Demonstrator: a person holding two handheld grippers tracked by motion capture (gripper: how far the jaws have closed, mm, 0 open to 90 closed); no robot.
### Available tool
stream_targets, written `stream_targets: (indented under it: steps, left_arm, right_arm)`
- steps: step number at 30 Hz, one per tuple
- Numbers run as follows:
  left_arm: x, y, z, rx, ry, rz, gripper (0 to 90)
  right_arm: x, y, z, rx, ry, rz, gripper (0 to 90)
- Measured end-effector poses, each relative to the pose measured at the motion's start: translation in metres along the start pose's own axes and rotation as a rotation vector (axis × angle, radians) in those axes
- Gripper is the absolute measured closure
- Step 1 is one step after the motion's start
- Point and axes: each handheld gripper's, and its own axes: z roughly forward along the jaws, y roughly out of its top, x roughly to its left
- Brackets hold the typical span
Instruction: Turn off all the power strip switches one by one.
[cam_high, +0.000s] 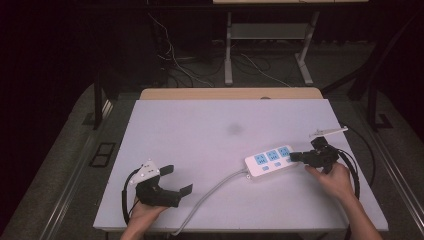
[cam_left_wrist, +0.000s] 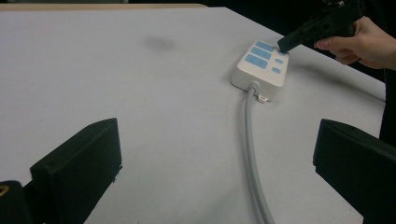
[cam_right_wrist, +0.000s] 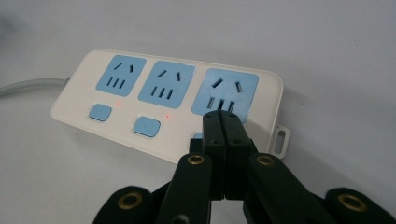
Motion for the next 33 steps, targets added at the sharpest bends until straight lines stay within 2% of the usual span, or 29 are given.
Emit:
stream_targets:
  steps: [4, 10, 16, 20, 24, 27, 33]
  left_arm:
    - [0.0, 0.0, 0.0, -0.001, 0.0, -0.003, 0.0]
    - [0.0, 0.0, 0.0, 0.001, -0.001, -0.001, 0.0]
    - [-0.001, 0.0, 0.001, 0.004, -0.008, 0.0, 0.0]
    - [0.0, 0.0, 0.001, 0.006, -0.008, 0.0, 0.0]
    - [-0.001, 0.0, 0.001, 0.007, -0.01, 0.0, 0.0]
    - [0.0, 0.0, 0.002, 0.008, -0.009, -0.002, 0.0]
    - [0.001, 0.0, 0.002, 0.008, -0.008, -0.002, 0.0]
  right_arm:
    - [-0.003, -0.001, 0.0, -0.006, 0.023, 0.028, 89.9]
    - [-0.004, -0.002, 0.0, -0.011, 0.03, 0.03, 90.0]
    - [0.004, -0.001, 0.0, -0.002, -0.026, -0.003, 90.0]
    - [0.014, -0.001, 0.002, 0.012, -0.077, -0.059, 90.0]
    - [0.015, -0.001, 0.002, 0.013, -0.088, -0.073, 90.0]
    - [0.016, -0.001, 0.002, 0.012, -0.089, -0.08, 90.0]
    - [0.011, -0.001, 0.001, 0.008, -0.056, -0.054, 90.0]
